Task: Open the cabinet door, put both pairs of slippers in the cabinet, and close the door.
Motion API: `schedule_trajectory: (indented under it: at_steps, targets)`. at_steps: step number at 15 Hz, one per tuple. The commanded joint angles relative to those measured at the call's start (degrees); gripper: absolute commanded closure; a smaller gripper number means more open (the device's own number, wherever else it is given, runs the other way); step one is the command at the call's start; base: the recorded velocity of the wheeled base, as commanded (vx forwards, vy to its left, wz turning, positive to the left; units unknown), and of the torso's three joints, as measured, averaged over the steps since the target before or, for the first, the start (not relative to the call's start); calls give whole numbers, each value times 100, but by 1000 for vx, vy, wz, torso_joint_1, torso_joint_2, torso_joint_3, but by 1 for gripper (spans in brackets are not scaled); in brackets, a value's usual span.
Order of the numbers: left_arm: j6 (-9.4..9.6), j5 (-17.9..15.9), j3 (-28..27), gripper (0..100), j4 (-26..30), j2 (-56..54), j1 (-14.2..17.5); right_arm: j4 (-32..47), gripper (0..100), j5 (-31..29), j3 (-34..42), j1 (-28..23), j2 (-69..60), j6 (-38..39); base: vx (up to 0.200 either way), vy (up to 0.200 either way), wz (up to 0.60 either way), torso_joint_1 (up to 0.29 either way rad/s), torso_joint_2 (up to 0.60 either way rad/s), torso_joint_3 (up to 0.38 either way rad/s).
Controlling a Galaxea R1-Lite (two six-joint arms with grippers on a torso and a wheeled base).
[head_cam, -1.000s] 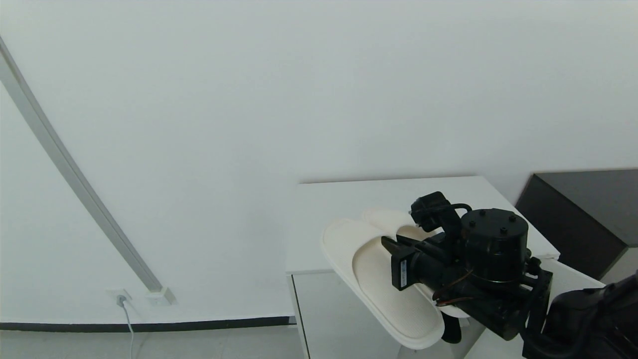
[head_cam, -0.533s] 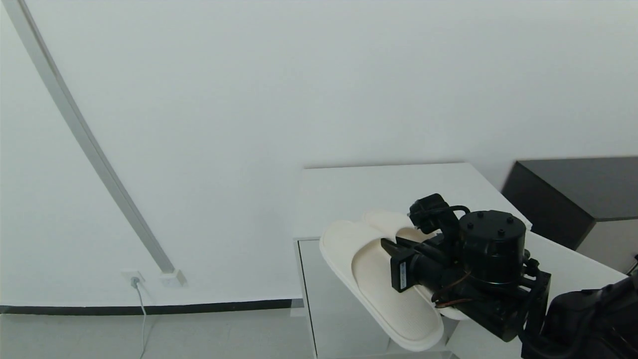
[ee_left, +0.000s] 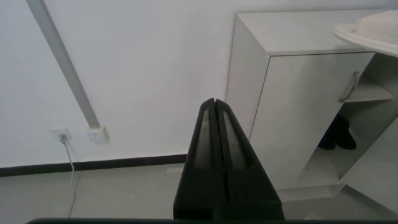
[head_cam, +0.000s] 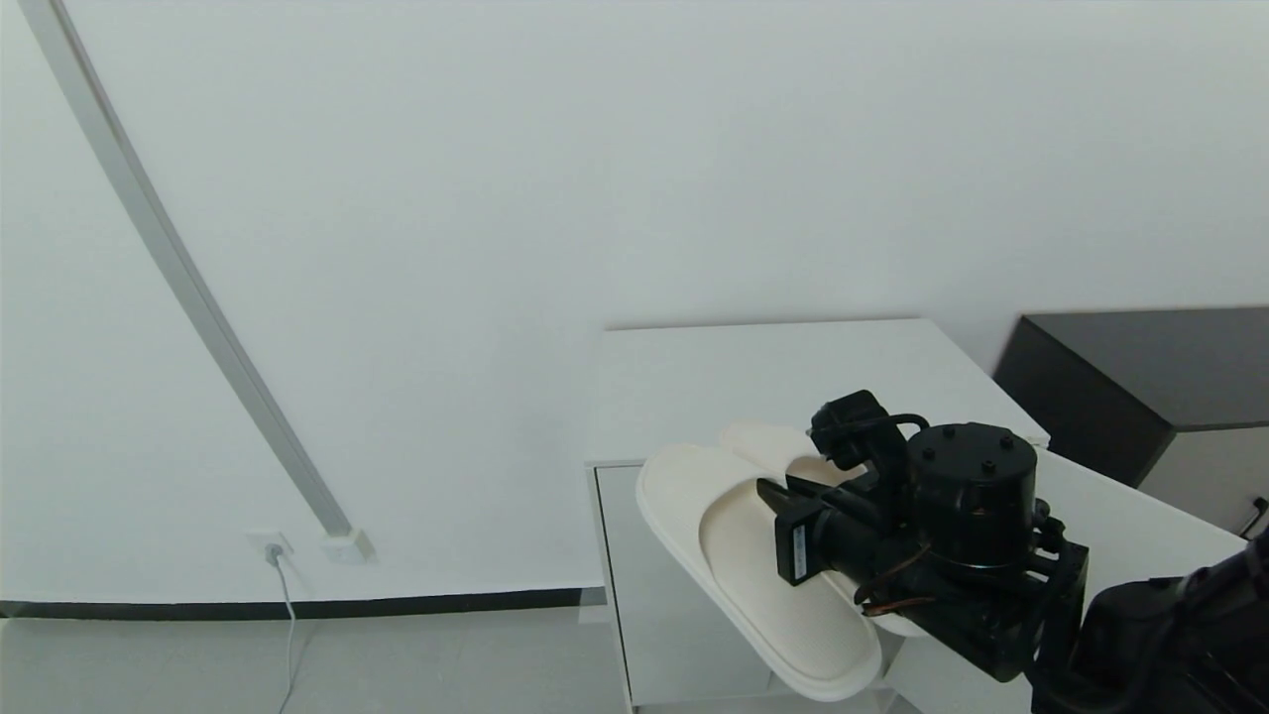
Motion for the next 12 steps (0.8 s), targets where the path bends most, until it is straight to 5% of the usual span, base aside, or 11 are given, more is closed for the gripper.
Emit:
schedule_trajectory:
  at_steps: [1,12]
  targets:
    - [6,1,0,100,0,7,7,-2,100,-2,-4,1,34,3,0,0,0,0,0,0]
    - [6,1,0,100,-9,7,7,-160,100,-2,57,10,42,-111,0,-200,0,2,1,3]
